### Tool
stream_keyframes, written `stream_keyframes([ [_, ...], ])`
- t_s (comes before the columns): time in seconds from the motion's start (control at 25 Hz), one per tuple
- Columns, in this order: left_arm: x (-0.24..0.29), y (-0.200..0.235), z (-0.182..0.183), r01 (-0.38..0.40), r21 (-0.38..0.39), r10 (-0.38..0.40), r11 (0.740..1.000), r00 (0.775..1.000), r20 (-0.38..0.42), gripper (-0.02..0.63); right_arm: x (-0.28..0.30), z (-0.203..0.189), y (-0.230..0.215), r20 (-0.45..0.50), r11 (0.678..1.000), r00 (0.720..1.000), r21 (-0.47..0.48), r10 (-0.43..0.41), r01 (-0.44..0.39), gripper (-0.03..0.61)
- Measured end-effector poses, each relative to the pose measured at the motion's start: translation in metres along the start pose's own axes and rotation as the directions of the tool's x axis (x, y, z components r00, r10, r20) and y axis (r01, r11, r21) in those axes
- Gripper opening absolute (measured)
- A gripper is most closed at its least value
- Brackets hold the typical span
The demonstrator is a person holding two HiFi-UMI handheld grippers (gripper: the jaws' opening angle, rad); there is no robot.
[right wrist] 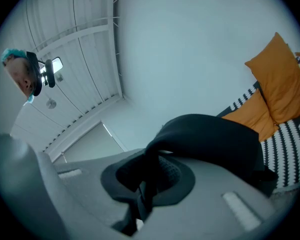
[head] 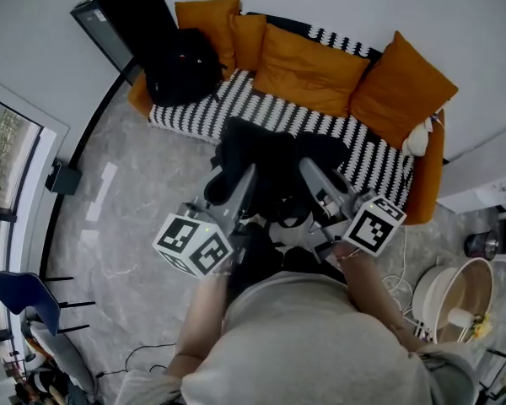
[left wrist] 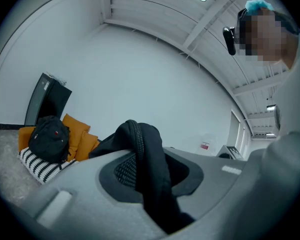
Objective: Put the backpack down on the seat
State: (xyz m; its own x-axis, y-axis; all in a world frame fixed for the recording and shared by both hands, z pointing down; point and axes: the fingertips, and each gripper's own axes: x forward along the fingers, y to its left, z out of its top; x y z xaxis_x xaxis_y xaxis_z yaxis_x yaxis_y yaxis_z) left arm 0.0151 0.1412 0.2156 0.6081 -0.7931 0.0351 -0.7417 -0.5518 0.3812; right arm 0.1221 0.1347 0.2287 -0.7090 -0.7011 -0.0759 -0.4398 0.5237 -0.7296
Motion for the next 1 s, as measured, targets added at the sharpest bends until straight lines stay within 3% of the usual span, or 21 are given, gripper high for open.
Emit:
stream_keyframes([
  [0.48,0.086,0.082,0.024,0.072,-0.027,-0.072,0.997,0.997,-0.019,0.097,0.084,0.036,-0.056,0.038,0.998,0.997,-0.026,-0.065,0.066,0.02],
  [1.0,0.181,0.214,0.095,0.149,-0.023,-0.15,0.989,0.987,-0.059,0.097,0.251,0.085,-0.1,0.097,0.993,0.989,-0.035,-0.112,0.116,0.02],
])
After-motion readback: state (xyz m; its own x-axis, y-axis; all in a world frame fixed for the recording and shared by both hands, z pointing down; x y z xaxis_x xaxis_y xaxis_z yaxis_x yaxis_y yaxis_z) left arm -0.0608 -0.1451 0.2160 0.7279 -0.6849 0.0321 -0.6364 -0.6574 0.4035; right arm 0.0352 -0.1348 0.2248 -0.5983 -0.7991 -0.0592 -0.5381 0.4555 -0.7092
